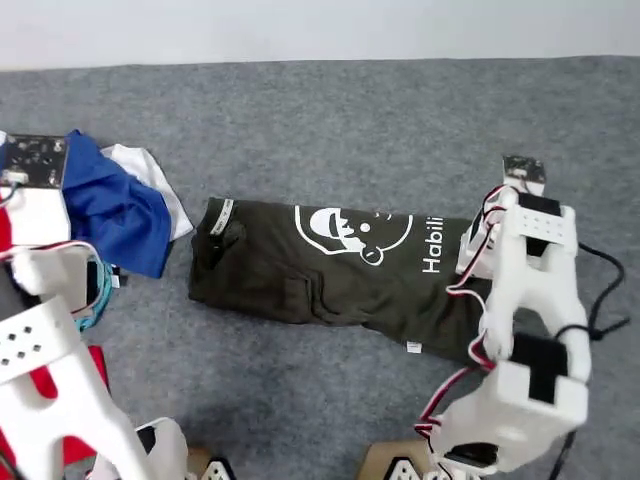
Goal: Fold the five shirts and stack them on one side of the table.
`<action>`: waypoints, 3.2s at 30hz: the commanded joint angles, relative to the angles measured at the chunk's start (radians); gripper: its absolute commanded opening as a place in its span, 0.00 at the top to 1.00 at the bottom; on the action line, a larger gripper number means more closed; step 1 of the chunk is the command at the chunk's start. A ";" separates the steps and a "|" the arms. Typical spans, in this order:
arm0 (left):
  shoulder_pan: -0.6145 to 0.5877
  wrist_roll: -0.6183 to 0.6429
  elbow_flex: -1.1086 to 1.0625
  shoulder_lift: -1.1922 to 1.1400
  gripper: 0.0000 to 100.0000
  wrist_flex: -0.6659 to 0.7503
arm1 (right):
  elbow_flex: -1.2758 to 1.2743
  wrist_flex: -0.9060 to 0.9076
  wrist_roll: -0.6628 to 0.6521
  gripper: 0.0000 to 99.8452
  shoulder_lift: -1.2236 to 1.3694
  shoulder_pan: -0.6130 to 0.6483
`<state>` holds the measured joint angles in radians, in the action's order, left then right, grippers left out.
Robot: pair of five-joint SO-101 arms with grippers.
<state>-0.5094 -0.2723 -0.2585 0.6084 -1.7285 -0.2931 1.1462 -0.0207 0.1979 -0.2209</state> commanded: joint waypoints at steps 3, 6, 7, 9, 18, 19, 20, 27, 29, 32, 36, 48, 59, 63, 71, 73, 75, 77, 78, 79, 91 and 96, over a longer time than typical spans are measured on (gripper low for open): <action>-0.006 0.006 -0.038 0.063 1.00 -0.025 | 0.097 -0.044 0.008 0.71 0.105 0.001; -0.006 0.006 -0.071 0.091 1.00 -0.025 | 0.204 -0.025 0.008 0.72 0.183 0.002; -0.006 0.006 -0.082 0.097 1.00 -0.025 | 0.247 -0.021 0.008 0.72 0.209 0.002; -0.006 0.006 -0.104 0.107 1.00 -0.025 | 0.327 -0.004 0.008 0.72 0.257 0.002; -0.006 0.006 -0.150 0.132 1.00 -0.025 | 0.675 0.234 0.008 0.72 0.397 0.033; -0.006 0.006 -0.150 0.130 1.00 -0.025 | 0.695 0.265 0.008 0.72 0.400 0.033; -0.005 0.006 -0.150 0.129 1.00 -0.025 | 0.709 0.289 0.008 0.72 0.401 0.033; -0.005 0.006 -0.150 0.126 1.00 -0.023 | 0.747 0.297 0.008 0.72 0.412 0.042; -0.005 0.006 -0.150 0.126 1.00 -0.023 | 0.747 0.303 0.009 0.72 0.412 0.051; -0.005 0.006 -0.148 0.126 1.00 -0.023 | 0.747 0.318 0.034 0.72 0.412 0.056; -0.005 0.006 -0.148 0.130 1.00 -0.023 | 0.747 0.360 0.058 0.72 0.414 0.062; -0.005 0.008 -0.148 0.132 1.00 -0.023 | 0.752 0.378 0.095 0.75 0.567 0.061; -0.005 0.008 -0.148 0.132 1.00 -0.023 | 0.773 0.381 0.084 0.99 0.492 0.008; -0.005 0.008 -0.148 0.132 1.00 -0.023 | 0.773 0.381 0.017 0.99 0.446 -0.051; -0.005 0.008 -0.145 0.132 1.00 -0.023 | 0.775 0.346 -0.155 0.99 0.433 -0.229; -0.005 0.008 -0.147 0.132 1.00 -0.023 | 0.775 0.328 -0.195 0.99 0.433 -0.265; -0.005 0.008 -0.147 0.132 1.00 -0.023 | 0.775 0.311 -0.227 0.99 0.432 -0.295; -0.005 0.008 -0.147 0.132 1.00 -0.023 | 0.776 0.306 -0.249 0.99 0.429 -0.325; -0.005 0.008 -0.147 0.132 1.00 -0.023 | 0.776 0.306 -0.256 0.99 0.427 -0.335; -0.005 0.008 -0.147 0.132 1.00 -0.023 | 0.776 0.309 -0.265 0.99 0.427 -0.348; -0.005 0.008 -0.150 0.132 1.00 -0.025 | 0.778 0.504 -0.304 0.99 0.260 -0.136; -0.005 0.009 -0.150 0.133 1.00 -0.025 | 0.778 0.553 -0.262 0.99 0.157 0.054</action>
<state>-0.5094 -0.2723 -0.4104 0.7158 -1.7300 0.4557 1.6740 -0.3153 0.4664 -0.2716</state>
